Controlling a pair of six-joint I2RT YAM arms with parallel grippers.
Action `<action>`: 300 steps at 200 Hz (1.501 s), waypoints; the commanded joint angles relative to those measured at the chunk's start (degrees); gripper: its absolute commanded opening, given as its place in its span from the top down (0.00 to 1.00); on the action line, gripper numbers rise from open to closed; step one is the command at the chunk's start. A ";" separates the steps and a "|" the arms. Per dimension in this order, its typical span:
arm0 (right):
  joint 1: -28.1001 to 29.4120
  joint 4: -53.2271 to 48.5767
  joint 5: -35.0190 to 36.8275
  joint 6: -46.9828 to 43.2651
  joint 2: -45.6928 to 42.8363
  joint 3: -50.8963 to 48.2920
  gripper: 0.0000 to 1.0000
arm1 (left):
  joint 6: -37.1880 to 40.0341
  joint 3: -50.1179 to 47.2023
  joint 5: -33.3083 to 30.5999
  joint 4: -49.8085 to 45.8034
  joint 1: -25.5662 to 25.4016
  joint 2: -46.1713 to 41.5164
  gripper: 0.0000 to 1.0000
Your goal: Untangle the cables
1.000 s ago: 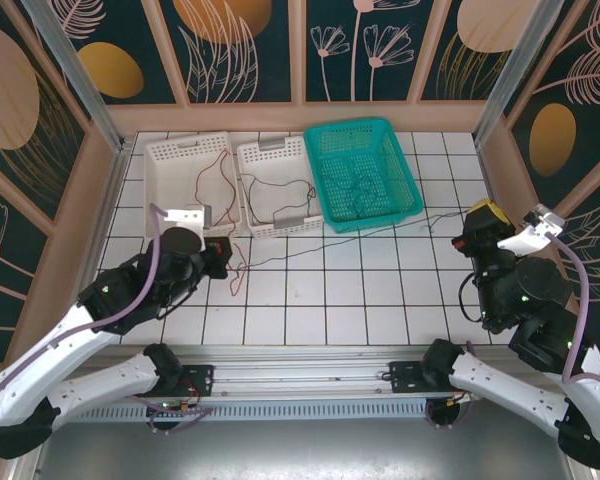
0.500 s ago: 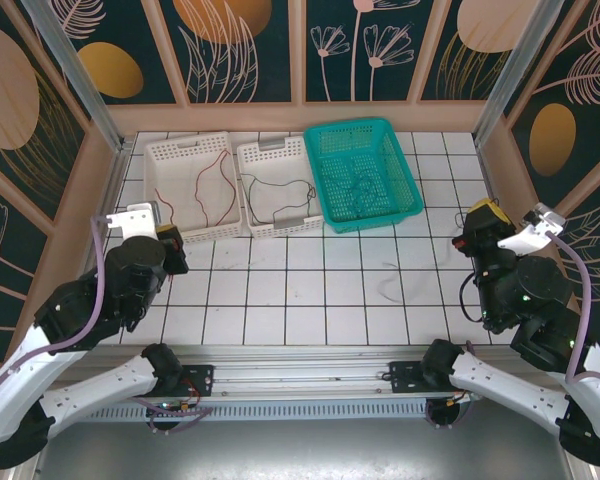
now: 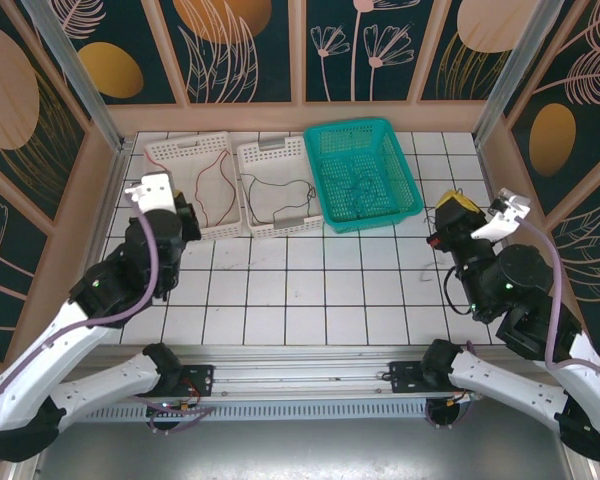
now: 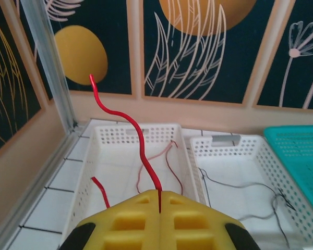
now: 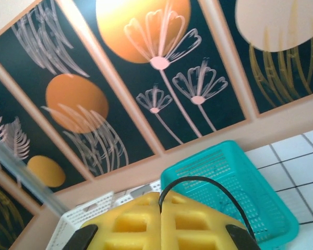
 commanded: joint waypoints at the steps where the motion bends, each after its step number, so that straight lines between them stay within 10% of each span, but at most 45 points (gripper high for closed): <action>1: 0.52 4.40 -6.41 -2.43 0.83 3.10 1.00 | 6.60 -0.13 3.04 10.59 4.19 3.05 1.00; 121: 0.45 8.18 -22.58 -2.16 8.22 6.79 1.00 | -2.26 -2.73 34.71 32.24 33.88 21.74 1.00; 300: 0.46 13.50 -33.94 -1.25 8.95 8.23 1.00 | -11.71 -9.01 39.73 45.47 36.04 46.41 1.00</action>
